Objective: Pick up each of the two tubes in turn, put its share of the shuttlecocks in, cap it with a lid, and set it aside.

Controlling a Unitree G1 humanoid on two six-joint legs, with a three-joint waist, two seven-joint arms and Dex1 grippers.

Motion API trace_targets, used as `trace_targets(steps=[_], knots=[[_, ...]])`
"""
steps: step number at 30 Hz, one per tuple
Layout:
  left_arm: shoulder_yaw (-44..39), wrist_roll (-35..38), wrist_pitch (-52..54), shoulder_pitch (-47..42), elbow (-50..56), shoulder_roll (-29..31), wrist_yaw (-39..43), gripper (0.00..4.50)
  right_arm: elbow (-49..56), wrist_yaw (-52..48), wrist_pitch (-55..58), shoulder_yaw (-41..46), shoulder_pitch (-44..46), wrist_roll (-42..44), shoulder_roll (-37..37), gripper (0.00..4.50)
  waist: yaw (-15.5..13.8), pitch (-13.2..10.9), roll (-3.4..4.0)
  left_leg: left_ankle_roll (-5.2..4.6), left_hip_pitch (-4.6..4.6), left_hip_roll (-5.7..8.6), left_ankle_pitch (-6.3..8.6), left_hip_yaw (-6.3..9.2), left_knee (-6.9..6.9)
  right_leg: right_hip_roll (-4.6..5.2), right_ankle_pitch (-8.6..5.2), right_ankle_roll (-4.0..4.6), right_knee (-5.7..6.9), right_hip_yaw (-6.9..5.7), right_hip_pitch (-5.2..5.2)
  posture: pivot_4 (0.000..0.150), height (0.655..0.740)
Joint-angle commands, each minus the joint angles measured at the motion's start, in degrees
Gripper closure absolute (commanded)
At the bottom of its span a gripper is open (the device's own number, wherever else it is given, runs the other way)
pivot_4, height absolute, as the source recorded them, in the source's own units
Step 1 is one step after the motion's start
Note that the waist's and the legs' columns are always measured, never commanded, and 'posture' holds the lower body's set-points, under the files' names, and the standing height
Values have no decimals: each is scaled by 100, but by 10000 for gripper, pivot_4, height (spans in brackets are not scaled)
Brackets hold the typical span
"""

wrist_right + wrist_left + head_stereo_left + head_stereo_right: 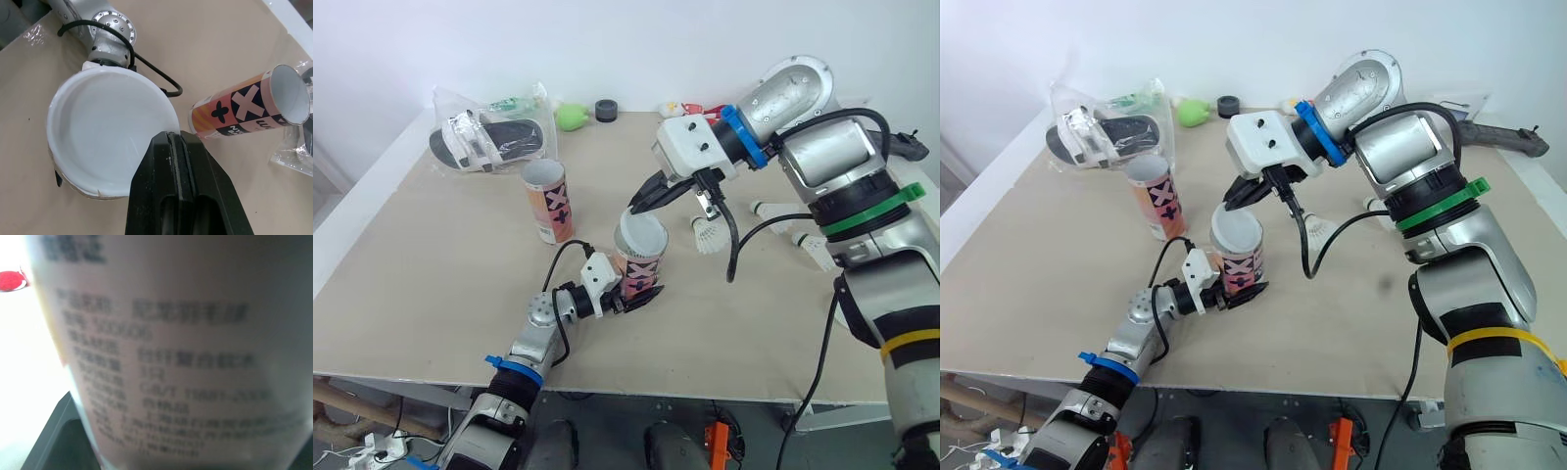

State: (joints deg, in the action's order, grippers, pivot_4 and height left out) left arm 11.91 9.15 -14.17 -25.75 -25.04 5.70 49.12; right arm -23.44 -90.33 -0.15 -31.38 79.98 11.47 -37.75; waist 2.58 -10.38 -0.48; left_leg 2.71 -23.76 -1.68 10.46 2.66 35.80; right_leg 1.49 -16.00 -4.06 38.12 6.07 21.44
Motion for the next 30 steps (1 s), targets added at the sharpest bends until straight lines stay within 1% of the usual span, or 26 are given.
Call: trace_targets(steps=[1,10,17,27,30], knots=[[137,-236,160,113,-296,55,-56,14011,-34,-217,-135,28,303,-124,-150,44735,-1,0,0,0,0,0,0,0,0,0,0,0,0,0,0,1500,7400],[176,-226,309,66,-194,94,-21,14011,98,-217,-68,103,423,-23,-240,44735,0,0,0,0,-1,0,0,0,-1,-1,0,0,0,0,1,1500,7400],[229,-234,451,99,-73,147,10,14011,215,-217,225,217,586,266,-333,44735,1,-1,0,0,-1,0,0,0,-4,0,0,3,0,0,3,1500,7400],[246,-245,546,68,-34,161,28,14011,252,-217,201,-127,520,292,-519,44735,2,-1,0,0,-1,-1,0,0,-9,-1,-3,5,-1,0,6,1500,7400],[251,-243,571,84,1,163,24,14011,181,-217,104,-189,458,147,-483,44735,2,-1,0,0,-1,-1,0,0,-10,-1,-3,5,0,0,7,1500,7400]])
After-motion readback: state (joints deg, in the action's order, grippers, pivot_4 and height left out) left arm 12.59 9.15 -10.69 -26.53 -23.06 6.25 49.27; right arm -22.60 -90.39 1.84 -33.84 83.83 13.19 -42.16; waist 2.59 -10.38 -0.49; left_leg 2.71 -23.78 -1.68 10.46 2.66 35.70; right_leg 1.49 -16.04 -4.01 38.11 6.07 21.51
